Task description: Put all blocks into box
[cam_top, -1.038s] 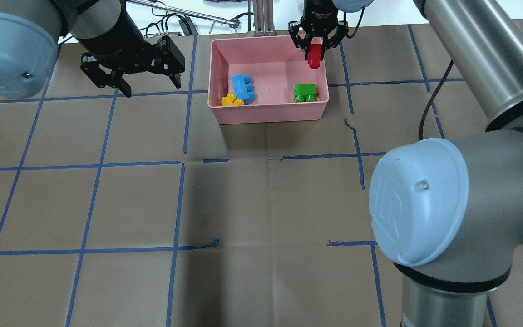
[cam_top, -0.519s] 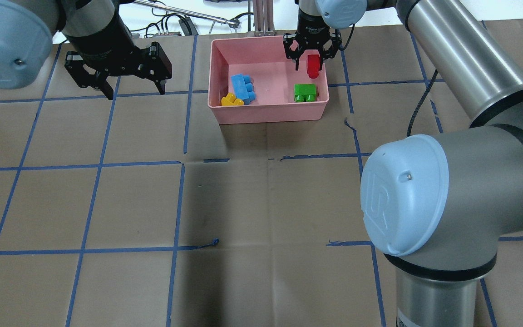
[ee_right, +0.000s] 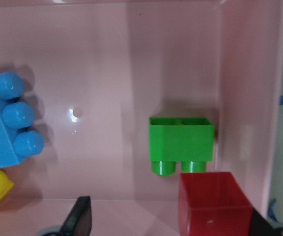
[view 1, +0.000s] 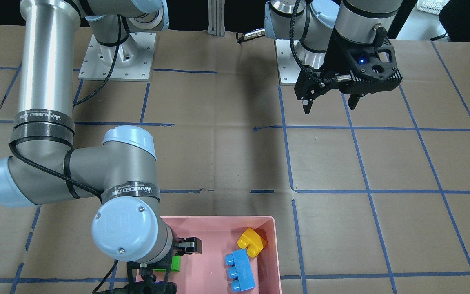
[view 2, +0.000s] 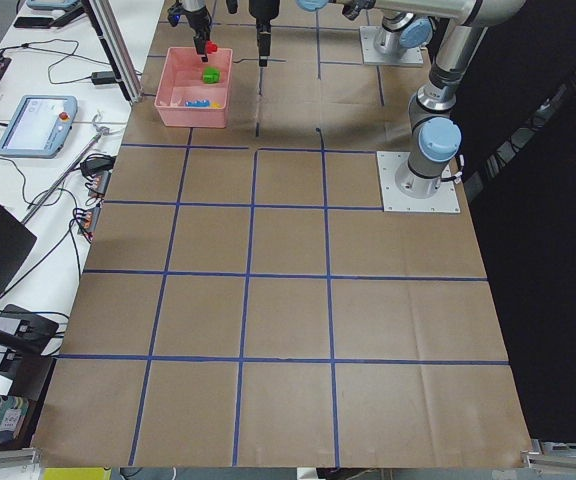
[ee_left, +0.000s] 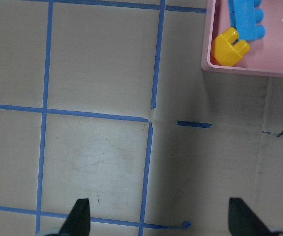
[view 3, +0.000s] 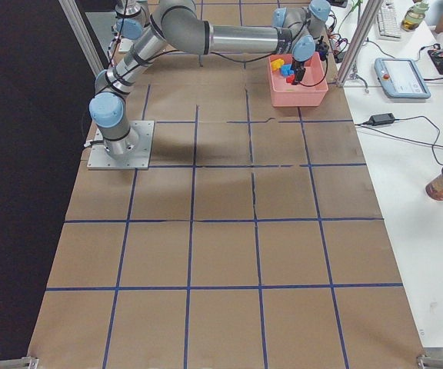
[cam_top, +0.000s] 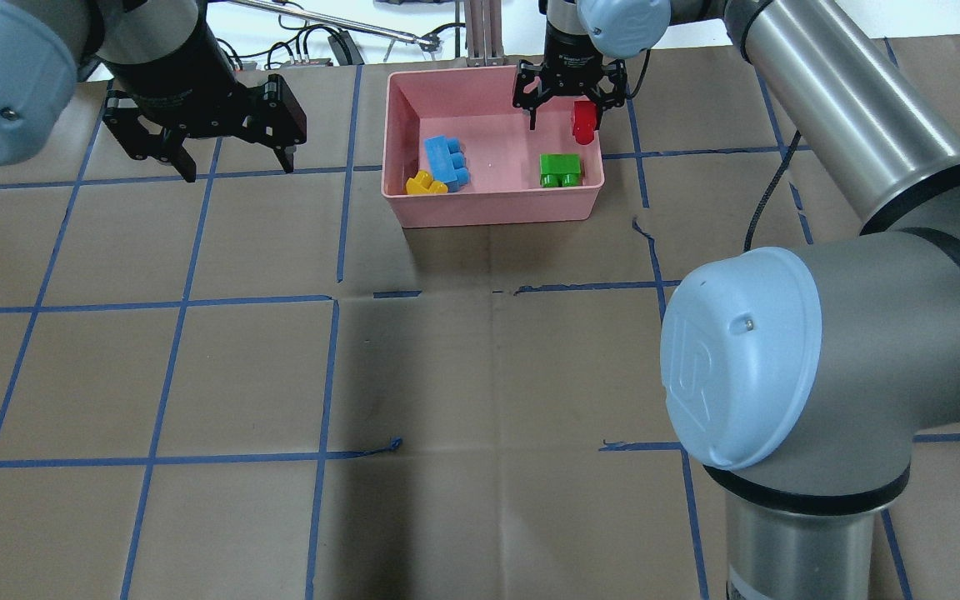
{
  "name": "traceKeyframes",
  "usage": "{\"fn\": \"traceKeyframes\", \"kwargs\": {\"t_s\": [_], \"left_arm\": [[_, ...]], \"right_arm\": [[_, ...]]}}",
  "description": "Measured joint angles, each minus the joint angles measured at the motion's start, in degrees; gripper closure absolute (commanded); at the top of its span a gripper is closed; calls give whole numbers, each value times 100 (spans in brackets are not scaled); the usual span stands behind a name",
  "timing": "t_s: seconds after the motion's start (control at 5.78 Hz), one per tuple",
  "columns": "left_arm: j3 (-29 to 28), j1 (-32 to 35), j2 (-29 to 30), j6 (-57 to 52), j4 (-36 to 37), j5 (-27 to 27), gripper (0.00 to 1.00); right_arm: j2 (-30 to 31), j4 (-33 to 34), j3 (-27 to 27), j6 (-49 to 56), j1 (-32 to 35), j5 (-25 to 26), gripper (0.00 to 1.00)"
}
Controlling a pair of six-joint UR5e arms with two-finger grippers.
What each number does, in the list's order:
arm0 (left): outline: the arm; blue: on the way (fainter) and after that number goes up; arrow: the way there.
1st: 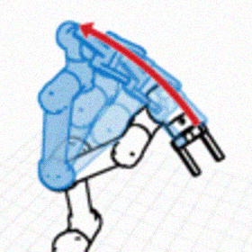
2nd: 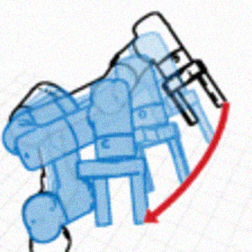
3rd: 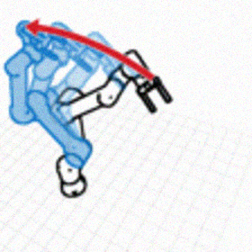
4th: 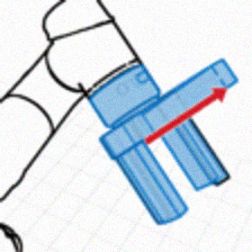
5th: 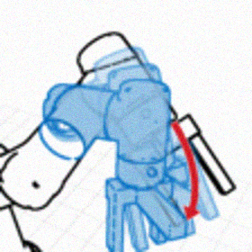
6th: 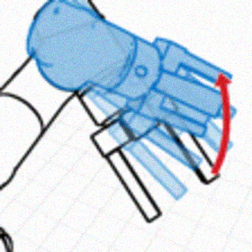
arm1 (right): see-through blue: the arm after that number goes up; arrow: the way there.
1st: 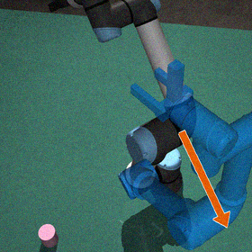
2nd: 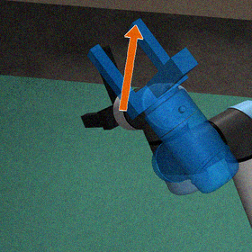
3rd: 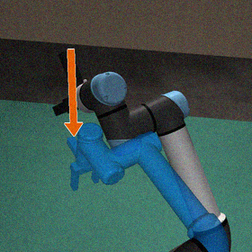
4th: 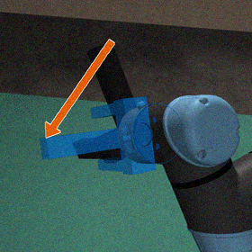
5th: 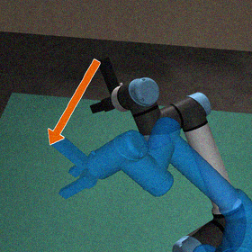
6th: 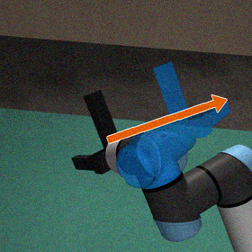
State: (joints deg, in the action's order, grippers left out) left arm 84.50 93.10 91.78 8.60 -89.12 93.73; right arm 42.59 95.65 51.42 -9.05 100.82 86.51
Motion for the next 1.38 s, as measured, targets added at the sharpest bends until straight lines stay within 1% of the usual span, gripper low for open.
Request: {"fn": "traceKeyframes", "kwargs": {"t_s": [0.35,0.69,0.86,1.38], "left_arm": [[13,7,-60,-13,-7,13,0],[66,14,-115,-14,-13,20,0],[82,15,-125,-12,-10,25,0],[90,19,-117,-8,0,190,0]], "right_arm": [[-181,602,0,788,183,-4,0],[-201,699,13,1001,197,2,0],[-194,632,44,794,196,14,0],[-148,171,154,-520,177,15,0]]}}
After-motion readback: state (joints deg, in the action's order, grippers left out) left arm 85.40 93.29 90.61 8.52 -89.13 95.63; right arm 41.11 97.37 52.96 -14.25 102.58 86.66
